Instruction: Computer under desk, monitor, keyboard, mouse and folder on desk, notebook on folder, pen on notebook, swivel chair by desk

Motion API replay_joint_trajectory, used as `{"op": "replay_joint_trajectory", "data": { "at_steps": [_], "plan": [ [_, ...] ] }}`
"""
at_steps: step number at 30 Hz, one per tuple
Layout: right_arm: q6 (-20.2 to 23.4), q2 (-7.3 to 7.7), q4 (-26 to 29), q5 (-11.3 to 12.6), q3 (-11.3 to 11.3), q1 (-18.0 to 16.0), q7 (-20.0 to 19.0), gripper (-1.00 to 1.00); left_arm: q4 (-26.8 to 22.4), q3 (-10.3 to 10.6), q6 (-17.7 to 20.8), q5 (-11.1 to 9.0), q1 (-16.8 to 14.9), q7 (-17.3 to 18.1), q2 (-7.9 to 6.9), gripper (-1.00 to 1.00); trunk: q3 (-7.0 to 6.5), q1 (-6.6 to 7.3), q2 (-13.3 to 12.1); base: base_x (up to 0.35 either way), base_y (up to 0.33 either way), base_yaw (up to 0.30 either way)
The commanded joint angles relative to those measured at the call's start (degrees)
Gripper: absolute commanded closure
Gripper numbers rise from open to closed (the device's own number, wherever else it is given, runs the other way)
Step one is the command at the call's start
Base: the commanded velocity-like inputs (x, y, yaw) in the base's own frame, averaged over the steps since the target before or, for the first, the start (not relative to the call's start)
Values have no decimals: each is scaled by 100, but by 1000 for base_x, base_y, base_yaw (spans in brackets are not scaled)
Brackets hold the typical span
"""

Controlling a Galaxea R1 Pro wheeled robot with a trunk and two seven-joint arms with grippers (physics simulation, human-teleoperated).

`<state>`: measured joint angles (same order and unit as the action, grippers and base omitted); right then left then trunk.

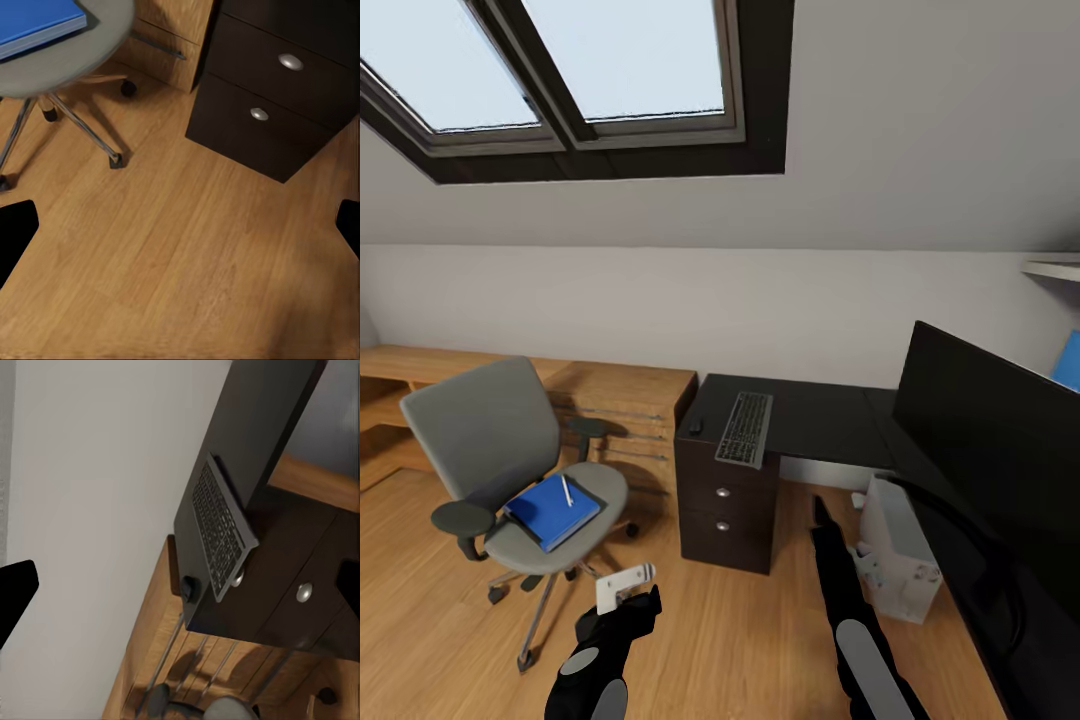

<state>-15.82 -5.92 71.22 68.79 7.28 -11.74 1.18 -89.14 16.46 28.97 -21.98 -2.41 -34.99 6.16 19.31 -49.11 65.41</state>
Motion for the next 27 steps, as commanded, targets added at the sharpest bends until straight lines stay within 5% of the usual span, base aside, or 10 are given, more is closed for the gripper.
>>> {"op": "replay_joint_trajectory", "data": {
  "at_steps": [1,16,27],
  "plan": [
    [-35,3,2,47,15,-4,13,-100,-8,7,12,-52,-5,-52,0,-100,-11,25,-37,-279,-222,0],
    [-35,3,-11,38,19,-4,16,-100,-7,7,4,-55,-5,-52,0,-100,-281,355,-638,-282,-211,0],
    [-28,3,-19,38,20,-4,21,-100,-9,7,4,-83,-5,-45,0,-100,-478,596,-1079,-330,-51,0]
  ]
}}
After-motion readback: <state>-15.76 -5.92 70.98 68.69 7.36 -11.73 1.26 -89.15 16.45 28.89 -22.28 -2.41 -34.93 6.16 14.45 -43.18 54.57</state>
